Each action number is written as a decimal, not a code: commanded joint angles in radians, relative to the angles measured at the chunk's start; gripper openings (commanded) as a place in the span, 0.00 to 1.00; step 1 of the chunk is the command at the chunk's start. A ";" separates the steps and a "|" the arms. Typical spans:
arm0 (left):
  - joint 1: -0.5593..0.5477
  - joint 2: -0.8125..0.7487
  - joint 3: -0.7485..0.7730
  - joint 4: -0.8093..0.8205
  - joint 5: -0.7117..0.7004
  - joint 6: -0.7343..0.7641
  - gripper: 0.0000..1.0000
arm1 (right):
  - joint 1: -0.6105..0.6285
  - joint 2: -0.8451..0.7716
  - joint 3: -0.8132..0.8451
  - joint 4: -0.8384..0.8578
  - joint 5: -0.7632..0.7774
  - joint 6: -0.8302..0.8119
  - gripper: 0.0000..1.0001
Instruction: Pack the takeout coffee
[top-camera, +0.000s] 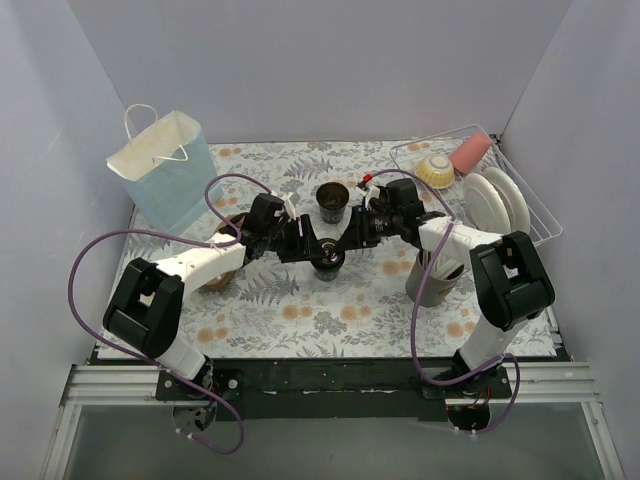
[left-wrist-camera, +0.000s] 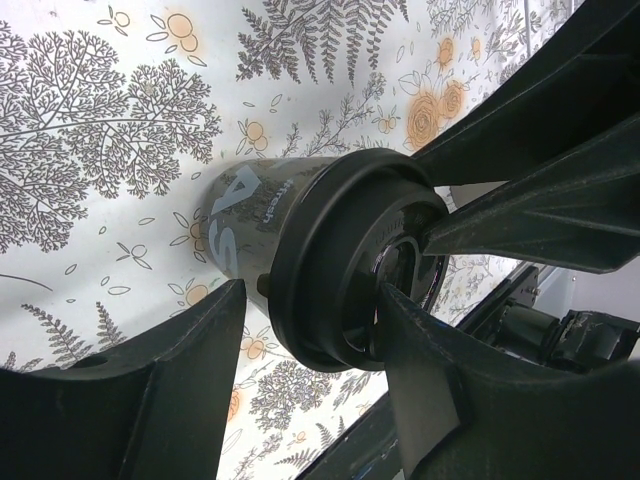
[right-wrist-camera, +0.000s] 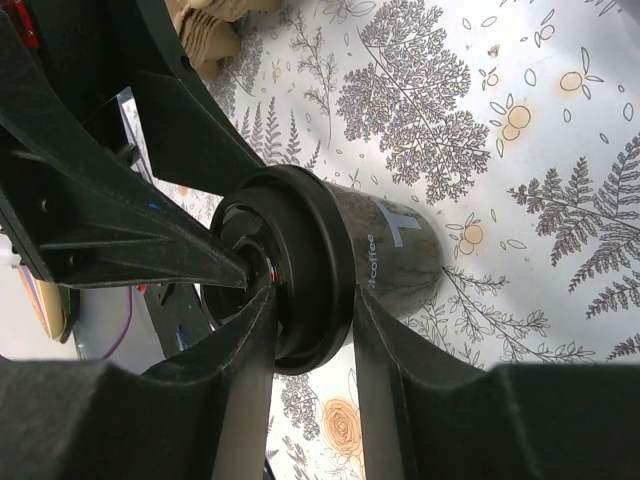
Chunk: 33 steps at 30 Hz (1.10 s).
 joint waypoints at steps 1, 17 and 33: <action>0.011 0.056 -0.050 -0.165 -0.157 0.041 0.53 | 0.006 0.000 -0.094 0.046 0.077 0.031 0.32; 0.013 0.033 -0.125 -0.082 -0.094 -0.051 0.52 | 0.011 -0.064 -0.107 0.127 -0.003 0.077 0.57; 0.013 0.028 -0.144 -0.050 -0.078 -0.069 0.52 | 0.046 -0.009 -0.067 0.182 0.017 0.159 0.61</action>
